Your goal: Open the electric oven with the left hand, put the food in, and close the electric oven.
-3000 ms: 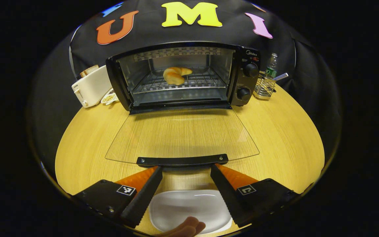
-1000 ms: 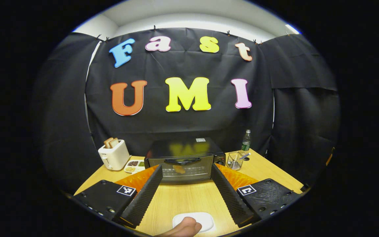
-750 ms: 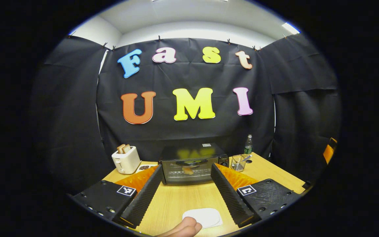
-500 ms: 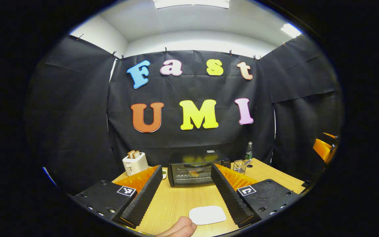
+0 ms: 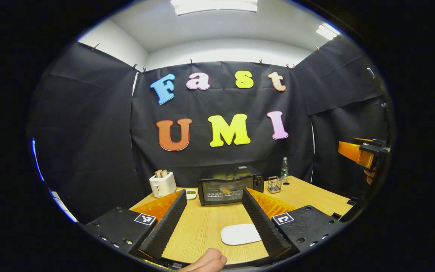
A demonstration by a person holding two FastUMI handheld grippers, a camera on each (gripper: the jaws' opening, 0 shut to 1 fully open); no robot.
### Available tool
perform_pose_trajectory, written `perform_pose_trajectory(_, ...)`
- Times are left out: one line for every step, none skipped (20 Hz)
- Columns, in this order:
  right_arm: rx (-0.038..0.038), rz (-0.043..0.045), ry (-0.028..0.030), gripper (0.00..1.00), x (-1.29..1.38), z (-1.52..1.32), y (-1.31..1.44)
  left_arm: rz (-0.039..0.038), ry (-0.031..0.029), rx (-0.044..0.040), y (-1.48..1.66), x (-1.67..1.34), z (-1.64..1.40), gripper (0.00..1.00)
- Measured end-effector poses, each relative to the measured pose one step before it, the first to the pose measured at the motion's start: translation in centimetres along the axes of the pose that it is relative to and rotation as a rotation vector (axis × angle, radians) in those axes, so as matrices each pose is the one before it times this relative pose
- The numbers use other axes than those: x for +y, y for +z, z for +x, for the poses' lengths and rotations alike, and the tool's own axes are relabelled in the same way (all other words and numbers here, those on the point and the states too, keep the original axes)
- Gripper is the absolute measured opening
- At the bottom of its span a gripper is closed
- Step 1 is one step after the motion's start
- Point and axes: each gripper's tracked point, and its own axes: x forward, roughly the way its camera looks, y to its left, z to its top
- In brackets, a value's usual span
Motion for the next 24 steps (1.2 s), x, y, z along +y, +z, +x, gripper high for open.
perform_pose_trajectory(-0.00127,0.00318,0.00778,1.00,0.333,-0.217,-0.120,-0.00163,-0.00115,0.00220,-0.195,-0.286,-0.169,0.96)
perform_pose_trajectory(0.00235,-0.00426,0.01452,1.00,0.459,-0.113,-0.109,-0.00875,-0.00671,0.00781,-0.205,-0.312,-0.123,0.96)
perform_pose_trajectory(0.00131,-0.00704,0.01518,1.00,0.502,-0.255,-0.147,-0.00730,-0.00170,0.00138,0.036,-0.251,-0.167,0.96)
perform_pose_trajectory(0.00354,-0.00610,0.00978,1.00,0.344,-0.098,-0.084,-0.00002,0.01357,-0.00880,0.269,0.301,-0.019,0.96)
perform_pose_trajectory(0.00170,-0.00614,0.00829,1.00,0.246,-0.107,-0.104,0.00233,0.02117,-0.00392,0.067,0.728,0.218,0.95)
perform_pose_trajectory(0.00097,-0.00692,0.00683,1.00,0.217,-0.003,-0.062,-0.00013,0.01371,0.00055,-0.070,0.394,0.110,0.95)
perform_pose_trajectory(0.00027,-0.00695,0.00496,1.00,0.140,-0.007,-0.221,-0.00314,0.00237,-0.00014,-0.004,0.000,0.075,0.95)
perform_pose_trajectory(0.00482,-0.00340,-0.00117,0.99,-0.053,0.060,-0.157,-0.00523,0.00523,0.00441,-0.061,0.157,0.028,0.95)
perform_pose_trajectory(0.00492,0.00194,-0.00334,1.00,-0.158,-0.050,-0.097,-0.00659,0.01052,0.00634,-0.076,0.441,-0.159,0.95)
perform_pose_trajectory(0.00167,0.00475,-0.00060,1.00,-0.092,-0.032,-0.063,-0.00486,0.00780,-0.00038,0.103,0.311,-0.055,0.95)
perform_pose_trajectory(-0.00060,0.00212,0.00147,1.00,0.067,-0.028,-0.092,-0.00272,0.00042,-0.00380,0.196,0.164,0.051,0.95)
perform_pose_trajectory(-0.00050,-0.00058,-0.00213,1.00,-0.028,0.014,0.012,-0.00435,-0.00544,-0.00055,-0.009,-0.038,-0.031,0.95)
perform_pose_trajectory(-0.00144,-0.00247,-0.00311,1.00,-0.140,-0.025,-0.023,-0.00721,-0.00280,0.00405,-0.108,0.078,-0.045,0.95)
perform_pose_trajectory(-0.00444,-0.00094,-0.00032,1.00,-0.008,-0.015,0.157,-0.00556,0.00003,0.00398,-0.121,0.026,-0.008,0.95)
perform_pose_trajectory(-0.00193,-0.00081,0.00155,1.00,0.110,0.017,0.040,0.00116,-0.00176,0.00060,0.097,0.147,-0.017,0.95)
perform_pose_trajectory(0.00031,-0.00095,0.00290,0.99,0.091,-0.050,-0.001,0.00162,0.00485,0.00009,-0.051,0.174,-0.006,0.95)
perform_pose_trajectory(0.00047,-0.00107,0.00529,1.00,0.174,-0.081,-0.027,-0.00077,0.00288,0.00147,-0.128,0.155,0.003,0.95)
perform_pose_trajectory(-0.00254,-0.00038,0.00595,1.00,0.157,-0.061,0.043,-0.00037,-0.00173,0.00203,-0.038,-0.016,-0.070,0.95)
perform_pose_trajectory(-0.00197,-0.00173,0.00353,1.00,0.139,-0.121,0.031,-0.00021,-0.00075,0.00197,-0.091,0.070,-0.040,0.95)
perform_pose_trajectory(-0.00283,-0.00253,0.00290,1.00,0.053,0.009,0.074,0.00061,0.00139,0.00139,0.014,0.076,0.065,0.95)
perform_pose_trajectory(-0.00165,-0.00197,-0.00031,1.00,-0.012,-0.110,-0.015,-0.00056,0.00237,0.00132,-0.063,0.132,-0.096,0.95)
perform_pose_trajectory(-0.00226,-0.00147,0.00039,1.00,-0.031,0.014,0.120,0.00143,-0.00138,0.00421,-0.106,0.011,0.074,0.95)
perform_pose_trajectory(-0.00124,-0.00158,0.00047,1.00,0.064,-0.023,-0.019,0.00110,0.00169,0.00304,-0.089,0.064,0.053,0.95)
perform_pose_trajectory(0.00043,-0.00169,-0.00191,1.00,-0.046,0.010,0.052,0.00147,0.00239,0.00397,-0.167,0.093,0.060,0.95)
